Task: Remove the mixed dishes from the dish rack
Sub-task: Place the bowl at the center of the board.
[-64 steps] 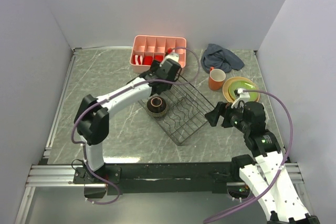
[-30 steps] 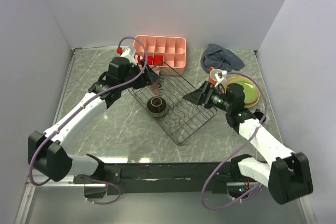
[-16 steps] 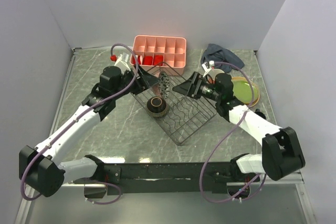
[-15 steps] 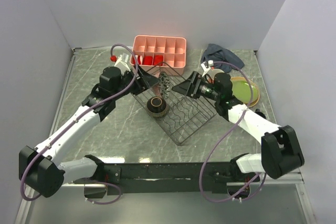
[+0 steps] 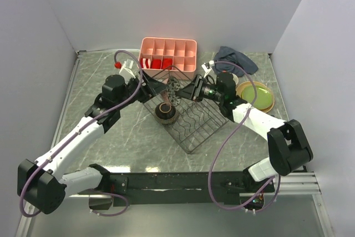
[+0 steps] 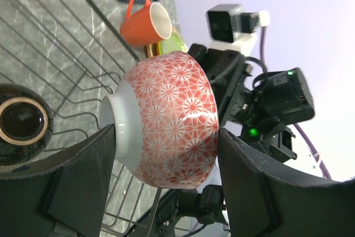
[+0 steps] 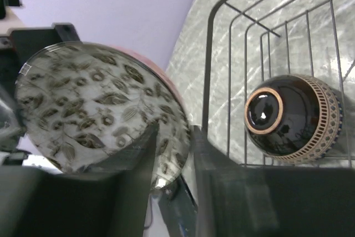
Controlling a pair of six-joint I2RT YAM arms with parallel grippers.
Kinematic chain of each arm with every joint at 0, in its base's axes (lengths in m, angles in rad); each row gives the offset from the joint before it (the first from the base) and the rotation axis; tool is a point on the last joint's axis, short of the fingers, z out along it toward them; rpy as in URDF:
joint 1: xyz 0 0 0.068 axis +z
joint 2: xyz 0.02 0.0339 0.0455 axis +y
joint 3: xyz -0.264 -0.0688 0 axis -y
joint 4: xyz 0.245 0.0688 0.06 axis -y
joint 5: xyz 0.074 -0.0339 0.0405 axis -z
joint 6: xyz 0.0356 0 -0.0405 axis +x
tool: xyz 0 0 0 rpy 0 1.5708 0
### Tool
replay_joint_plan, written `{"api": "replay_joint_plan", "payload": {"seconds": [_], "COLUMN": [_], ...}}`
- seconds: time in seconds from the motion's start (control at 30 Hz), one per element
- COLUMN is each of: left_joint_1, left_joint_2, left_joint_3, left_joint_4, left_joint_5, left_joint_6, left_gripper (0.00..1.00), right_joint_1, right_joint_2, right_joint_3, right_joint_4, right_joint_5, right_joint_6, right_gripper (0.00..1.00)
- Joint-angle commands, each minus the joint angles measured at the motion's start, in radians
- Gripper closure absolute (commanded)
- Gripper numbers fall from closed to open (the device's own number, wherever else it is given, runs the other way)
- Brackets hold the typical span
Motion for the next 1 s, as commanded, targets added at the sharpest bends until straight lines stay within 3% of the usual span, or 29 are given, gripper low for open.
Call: {"api": "replay_joint_plan", "payload": {"seconds": [0.0, 0.17, 0.23, 0.37, 0.57, 0.77, 0.97], "left_joint_1": [0.003, 0.003, 0.003, 0.003, 0.003, 0.003, 0.003], "left_joint_2": [-0.047, -0.044, -0.042, -0.054, -0.100, -0.119, -0.145], "left_joint_3": [-0.011, -0.011, -0.010, -0.008, 0.000, 0.032, 0.058], "left_joint_4": [0.123, 0.131, 0.119, 0.065, -0.057, -0.147, -0.228], "left_joint_5": [0.024, 0.030, 0.028, -0.010, -0.130, -0.228, -0.335], "left_joint_6": [-0.009, 0.005, 0.019, 0.061, 0.154, 0.239, 0.328], "left_gripper": [0.61, 0.57, 0.54, 0.32, 0.12, 0.01, 0.01], "right_joint_1": [0.011, 0.009, 0.009, 0.011, 0.008, 0.009, 0.002], "right_joint_2": [-0.001, -0.001, -0.008, -0.037, -0.111, -0.174, -0.234], "right_joint_3": [0.059, 0.061, 0.059, 0.055, 0.050, 0.073, 0.130], "right_joint_4": [0.012, -0.008, -0.023, -0.075, -0.209, -0.365, -0.568], "right_joint_5": [-0.015, -0.011, -0.010, 0.010, 0.074, 0.166, 0.301], "right_joint_6": [-0.024, -0.033, -0.046, -0.093, -0.171, -0.253, -0.363], "right_gripper": [0.71, 1.00, 1.00, 1.00, 1.00, 1.00, 1.00]}}
